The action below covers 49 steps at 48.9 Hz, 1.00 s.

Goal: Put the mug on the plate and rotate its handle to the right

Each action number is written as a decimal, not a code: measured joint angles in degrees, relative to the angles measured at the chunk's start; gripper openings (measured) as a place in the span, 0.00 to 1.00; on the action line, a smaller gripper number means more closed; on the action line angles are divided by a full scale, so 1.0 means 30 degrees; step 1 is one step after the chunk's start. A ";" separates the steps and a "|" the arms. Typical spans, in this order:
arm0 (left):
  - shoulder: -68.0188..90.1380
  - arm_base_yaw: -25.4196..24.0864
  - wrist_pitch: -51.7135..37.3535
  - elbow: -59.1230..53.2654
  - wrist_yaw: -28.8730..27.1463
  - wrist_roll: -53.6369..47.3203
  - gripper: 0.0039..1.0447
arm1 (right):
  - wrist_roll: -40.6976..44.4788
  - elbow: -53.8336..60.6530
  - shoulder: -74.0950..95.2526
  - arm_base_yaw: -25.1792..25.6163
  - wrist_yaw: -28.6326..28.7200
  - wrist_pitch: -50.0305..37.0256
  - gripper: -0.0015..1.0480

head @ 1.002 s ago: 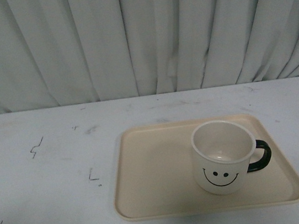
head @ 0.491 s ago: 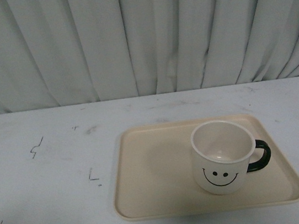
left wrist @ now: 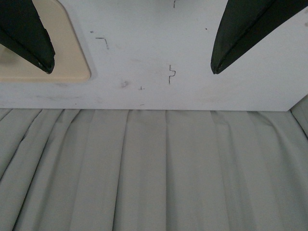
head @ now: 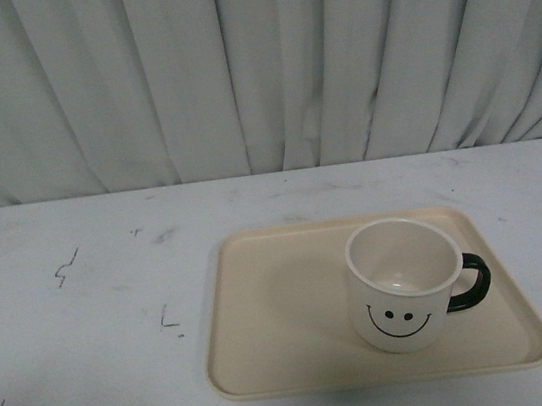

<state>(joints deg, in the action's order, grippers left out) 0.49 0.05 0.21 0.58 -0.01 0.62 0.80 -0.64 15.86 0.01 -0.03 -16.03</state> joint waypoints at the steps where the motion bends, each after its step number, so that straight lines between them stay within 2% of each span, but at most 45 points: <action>1: 0.0000 0.0000 0.0007 -0.0007 0.0000 -0.0007 0.94 | 0.0000 0.0000 -0.0066 0.0000 0.0000 0.0066 0.02; 24: 0.0000 0.0000 0.0007 -0.0007 0.0000 0.0000 0.94 | 0.0000 0.0000 -0.2091 0.0000 0.0000 0.2113 0.02; 29: 0.0000 0.0000 0.0007 -0.0007 -0.0007 0.0000 0.94 | -0.0007 -0.0007 -0.4488 0.0000 0.0007 0.5486 0.02; 40: 0.0000 0.0000 0.0007 -0.0007 0.0015 0.0000 0.94 | -0.0007 -0.0007 -0.5180 0.0000 0.0007 0.5479 0.02; 49: 0.0000 0.0000 0.0000 -0.0007 0.0007 0.0000 0.94 | -0.0051 -0.0007 -0.5209 0.0000 0.0007 0.5435 0.41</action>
<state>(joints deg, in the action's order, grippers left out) 0.49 0.05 0.21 0.56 0.01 0.62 0.64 -0.67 0.23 0.01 -0.01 0.27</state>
